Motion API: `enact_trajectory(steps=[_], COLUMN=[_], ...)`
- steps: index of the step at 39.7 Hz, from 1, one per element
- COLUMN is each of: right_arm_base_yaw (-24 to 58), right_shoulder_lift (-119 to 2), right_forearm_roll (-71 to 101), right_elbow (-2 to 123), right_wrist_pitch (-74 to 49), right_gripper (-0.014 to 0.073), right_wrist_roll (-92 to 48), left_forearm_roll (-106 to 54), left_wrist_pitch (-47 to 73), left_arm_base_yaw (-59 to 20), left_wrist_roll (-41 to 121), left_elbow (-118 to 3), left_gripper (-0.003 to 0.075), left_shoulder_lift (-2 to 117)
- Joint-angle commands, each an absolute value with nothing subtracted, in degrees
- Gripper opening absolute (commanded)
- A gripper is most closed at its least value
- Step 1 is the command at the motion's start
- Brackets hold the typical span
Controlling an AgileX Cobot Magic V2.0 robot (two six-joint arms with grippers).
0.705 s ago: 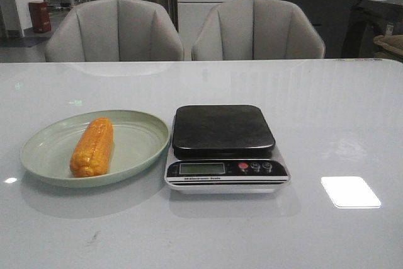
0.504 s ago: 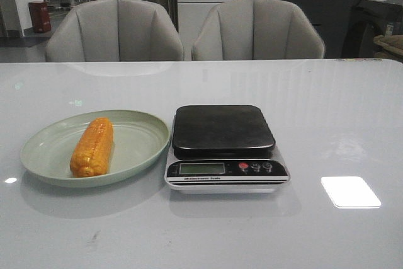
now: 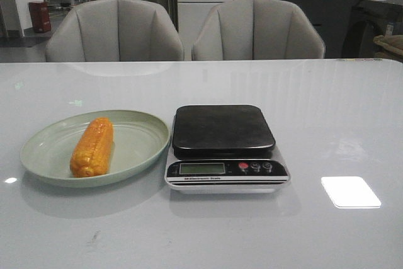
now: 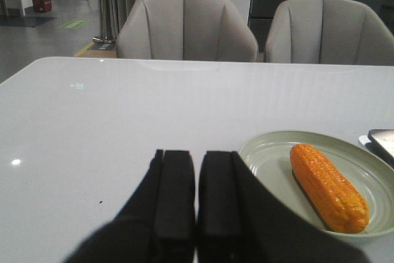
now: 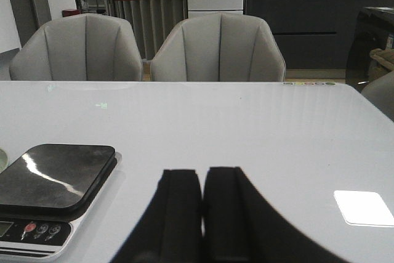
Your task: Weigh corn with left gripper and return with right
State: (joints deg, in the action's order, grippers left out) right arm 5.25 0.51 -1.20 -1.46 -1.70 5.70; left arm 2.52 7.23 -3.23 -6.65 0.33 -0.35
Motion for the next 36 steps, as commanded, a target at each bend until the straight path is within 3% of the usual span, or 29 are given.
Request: enact_trajectory(steps=[1,16,28,36], right_arm_base_yaw=[5.01,5.01,5.01,5.01], right_shoulder_lift=[1.61,1.61,1.61,1.61], right_forearm_roll=[-1.77,-1.77,-1.77,-1.77], right_elbow=[-2.09,-2.09,-2.09,-2.09], right_wrist_pitch=[3.16,3.16,3.16,3.16], right_gripper=[0.0166,0.0166,0.0166,0.0166], right_wrist_roll=[5.30,5.30,5.30,5.30], left_forearm_roll=[2.48,2.48,2.37,2.60], left_wrist_pitch=[2.35,1.29,-11.87,-5.07], left_arm_base_yaw=[-3.14,-3.14,-3.14,-3.14], left_wrist_roll=[-6.86,-6.86,-6.86,-6.86], left_elbow=[2.25,2.25,0.97,-6.48], left_gripper=[0.0113,0.0113,0.0113,0.0113], left_shoulder_lift=[-1.45,-1.45,-1.45,0.33])
